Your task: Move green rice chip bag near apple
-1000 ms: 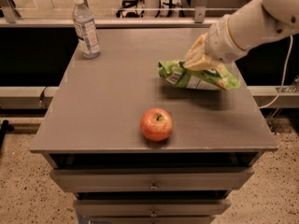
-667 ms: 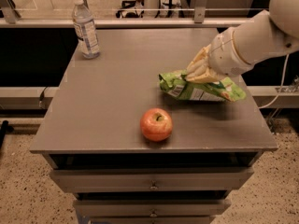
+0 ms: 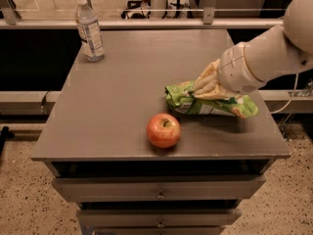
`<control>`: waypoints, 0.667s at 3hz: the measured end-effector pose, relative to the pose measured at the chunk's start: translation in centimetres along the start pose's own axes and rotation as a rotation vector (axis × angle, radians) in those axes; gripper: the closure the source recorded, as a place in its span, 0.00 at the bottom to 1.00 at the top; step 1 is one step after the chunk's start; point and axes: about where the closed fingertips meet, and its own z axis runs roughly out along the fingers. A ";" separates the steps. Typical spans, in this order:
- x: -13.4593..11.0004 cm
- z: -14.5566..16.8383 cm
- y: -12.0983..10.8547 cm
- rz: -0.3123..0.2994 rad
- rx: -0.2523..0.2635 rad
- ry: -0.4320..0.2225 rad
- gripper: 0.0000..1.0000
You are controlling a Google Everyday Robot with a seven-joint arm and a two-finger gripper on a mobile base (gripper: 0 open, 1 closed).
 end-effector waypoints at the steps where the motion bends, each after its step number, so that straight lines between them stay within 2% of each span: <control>1: -0.1 0.4 1.7 0.010 -0.022 -0.009 1.00; 2: -0.2 0.6 2.7 0.018 -0.036 -0.017 0.98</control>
Offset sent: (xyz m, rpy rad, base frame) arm -0.0267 0.0021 -0.0213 0.0227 0.0524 0.0043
